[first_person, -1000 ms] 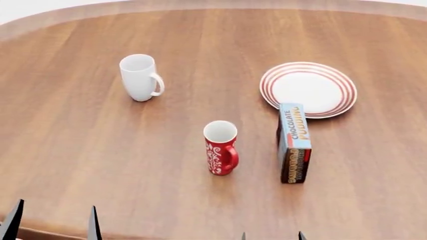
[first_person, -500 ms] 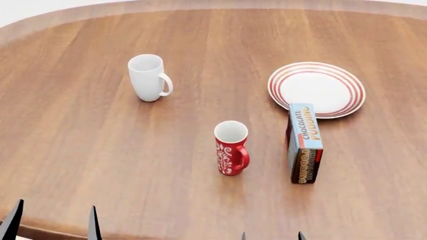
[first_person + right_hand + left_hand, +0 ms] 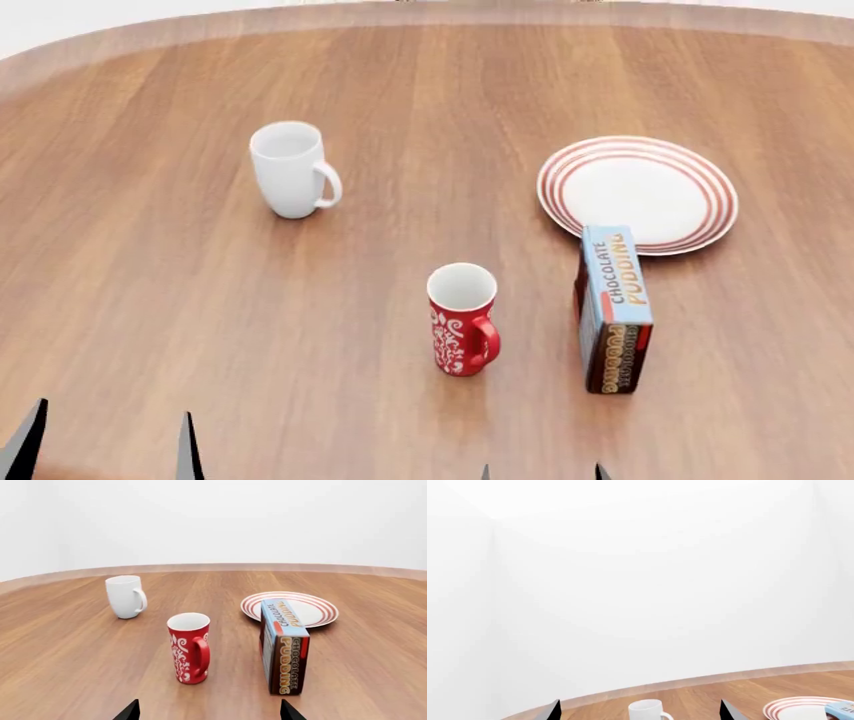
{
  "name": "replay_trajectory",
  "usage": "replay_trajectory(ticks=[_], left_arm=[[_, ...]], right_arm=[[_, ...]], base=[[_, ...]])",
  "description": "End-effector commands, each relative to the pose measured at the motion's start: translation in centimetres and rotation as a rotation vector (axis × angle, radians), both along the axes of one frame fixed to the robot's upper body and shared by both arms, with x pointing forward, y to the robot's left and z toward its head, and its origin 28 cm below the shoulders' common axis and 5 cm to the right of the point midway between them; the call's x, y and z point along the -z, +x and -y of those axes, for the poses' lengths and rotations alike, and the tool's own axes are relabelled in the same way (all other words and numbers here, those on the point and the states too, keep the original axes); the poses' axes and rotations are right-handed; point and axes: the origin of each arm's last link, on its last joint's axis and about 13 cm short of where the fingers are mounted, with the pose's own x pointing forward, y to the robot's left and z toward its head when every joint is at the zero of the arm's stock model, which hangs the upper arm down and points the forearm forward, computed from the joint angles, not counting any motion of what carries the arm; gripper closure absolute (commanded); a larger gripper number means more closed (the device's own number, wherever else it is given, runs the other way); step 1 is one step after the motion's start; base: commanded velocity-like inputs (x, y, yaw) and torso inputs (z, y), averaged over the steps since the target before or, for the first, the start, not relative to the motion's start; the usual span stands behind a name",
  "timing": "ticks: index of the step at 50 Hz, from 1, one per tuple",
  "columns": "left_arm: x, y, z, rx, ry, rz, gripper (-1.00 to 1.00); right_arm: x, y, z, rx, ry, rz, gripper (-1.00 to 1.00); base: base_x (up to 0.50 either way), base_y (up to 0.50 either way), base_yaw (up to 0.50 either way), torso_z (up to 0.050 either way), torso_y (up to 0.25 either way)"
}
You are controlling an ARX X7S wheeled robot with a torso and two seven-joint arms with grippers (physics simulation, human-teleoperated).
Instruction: Pick up the red mug and put it on the plate
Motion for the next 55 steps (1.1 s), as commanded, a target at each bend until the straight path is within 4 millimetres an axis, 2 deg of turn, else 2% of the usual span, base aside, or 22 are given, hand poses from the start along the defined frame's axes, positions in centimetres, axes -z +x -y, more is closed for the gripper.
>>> replay_trajectory(ticks=[1,55], left_arm=[[0.0,0.01,0.0,0.0,0.0,0.001,-1.0],[0.0,0.0,0.0,0.0,-0.002,-0.002,-1.0]], right_arm=[[0.0,-0.01,0.0,0.0,0.0,0.0,-1.0],[0.06,0.01,0.04,0.001,0.003,0.001,-1.0]], base=[[0.19,0.0,0.0,0.0,0.0],[0.19,0.0,0.0,0.0,0.0]])
